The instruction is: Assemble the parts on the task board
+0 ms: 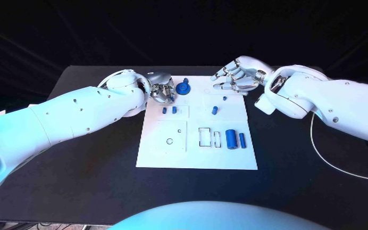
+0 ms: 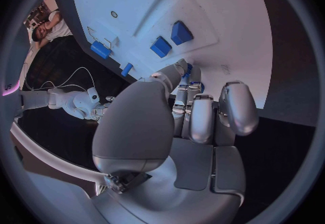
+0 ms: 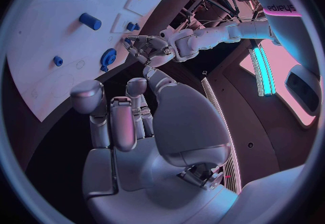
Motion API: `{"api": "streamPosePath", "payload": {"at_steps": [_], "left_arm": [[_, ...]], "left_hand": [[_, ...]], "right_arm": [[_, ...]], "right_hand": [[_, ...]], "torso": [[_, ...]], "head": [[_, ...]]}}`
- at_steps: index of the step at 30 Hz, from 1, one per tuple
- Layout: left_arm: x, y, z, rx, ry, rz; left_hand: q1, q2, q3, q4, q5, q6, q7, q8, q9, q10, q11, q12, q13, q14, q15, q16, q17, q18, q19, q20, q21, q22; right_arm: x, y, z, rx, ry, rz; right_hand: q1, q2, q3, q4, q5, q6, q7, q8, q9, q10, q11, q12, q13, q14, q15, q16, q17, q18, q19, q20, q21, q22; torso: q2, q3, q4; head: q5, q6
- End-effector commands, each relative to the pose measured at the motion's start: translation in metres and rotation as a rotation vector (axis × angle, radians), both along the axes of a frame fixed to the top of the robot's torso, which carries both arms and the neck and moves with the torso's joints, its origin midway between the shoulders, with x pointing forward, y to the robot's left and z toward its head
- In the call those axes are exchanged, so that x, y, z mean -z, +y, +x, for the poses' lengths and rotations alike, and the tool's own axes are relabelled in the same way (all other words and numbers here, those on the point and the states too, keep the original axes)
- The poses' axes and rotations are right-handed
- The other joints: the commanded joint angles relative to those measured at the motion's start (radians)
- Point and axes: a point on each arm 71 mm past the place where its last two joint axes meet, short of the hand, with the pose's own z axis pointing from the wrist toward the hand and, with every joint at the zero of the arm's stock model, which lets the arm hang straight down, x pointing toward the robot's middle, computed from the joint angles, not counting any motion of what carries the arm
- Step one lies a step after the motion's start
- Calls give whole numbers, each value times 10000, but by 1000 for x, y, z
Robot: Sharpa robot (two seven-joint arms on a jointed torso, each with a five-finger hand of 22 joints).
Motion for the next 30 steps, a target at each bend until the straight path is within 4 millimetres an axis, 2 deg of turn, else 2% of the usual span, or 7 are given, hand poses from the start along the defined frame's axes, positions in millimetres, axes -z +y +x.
{"api": "streamPosePath", "payload": {"at_steps": [1,6,19,21,25,28,30], "left_arm": [[4,1,-1,22,239,225],[5,2,-1,-58,333,238],[3,6,-1,-129,252,129],[2,8,-1,-168,196,68],[0,15,-2,-302,166,-98],[-4,23,0,-595,269,-621],[-9,33,2,-1037,496,-1503]], "left_hand": [[-187,-79,89,30,-23,-406,104,-287,-146,-278,153,-232,-81,287,78,-8,-66,-131,90,42,-69,-5],[-397,-296,112,92,-26,-961,232,-464,-374,-710,328,-597,-182,248,216,-56,-206,-113,32,158,-195,-84],[-468,-442,143,89,-26,-1120,292,-416,-545,-1072,439,-865,-213,171,304,-163,-460,-1,-135,265,-699,-473],[-466,-455,145,83,-26,-1134,298,-420,-556,-1093,445,-875,-214,163,308,-174,-484,6,-147,270,-733,-499],[-469,-501,148,66,-28,-1198,326,-431,-612,-1200,476,-917,-216,119,333,-233,-601,56,-227,298,-970,-683],[-452,-500,179,54,-27,-1243,360,-420,-678,-1318,519,-947,-214,-41,367,-501,-1070,172,-429,336,-1547,-1136],[-372,-387,308,37,-9,-1226,398,-403,-711,-1298,529,-909,-204,-126,371,-631,-1280,220,-520,352,-1792,-1321]], "right_arm": [[0,1,-1,-154,37,14],[0,1,-1,-127,27,12],[0,-4,2,89,-82,-30],[0,-6,3,217,-167,-49],[0,-12,6,551,-483,-285],[0,-17,9,816,-939,-839],[0,-21,12,925,-1401,-1494]], "right_hand": [[-58,18,76,1,29,57,9,18,-17,-18,-55,31,0,492,7,-39,-9,169,-50,22,-60,-8],[-58,16,78,0,31,56,9,18,-17,-34,-55,-1,-26,491,7,-42,-13,176,-65,22,-80,-46],[-57,1,94,-9,43,45,11,9,-21,-188,-54,-265,-240,478,8,-84,-68,214,-160,22,-205,-270],[-59,-7,131,-13,51,45,12,7,-22,-463,-53,-767,-650,463,10,-138,-134,249,-255,24,-337,-483],[-9,-71,396,-72,31,121,3,65,-8,-1303,-58,-2355,-1982,251,4,-740,-868,445,-797,18,-1149,-1716],[144,-170,846,-199,-178,167,73,112,0,-1962,26,-3609,-3027,130,67,-1175,-1350,538,-1027,40,-1652,-2395],[315,-201,1143,-336,-376,250,113,167,18,-2285,122,-4361,-3674,93,100,-1401,-1616,563,-1064,76,-1822,-2624]], "torso": [[-4,3,-8],[-1,4,-3],[-4,-5,-12],[-10,-8,-9],[-15,3,4],[-16,-2,15],[-23,-8,21]], "head": [[10,-2],[3,-13],[10,22],[5,28],[0,57],[-11,83],[-14,111]]}}
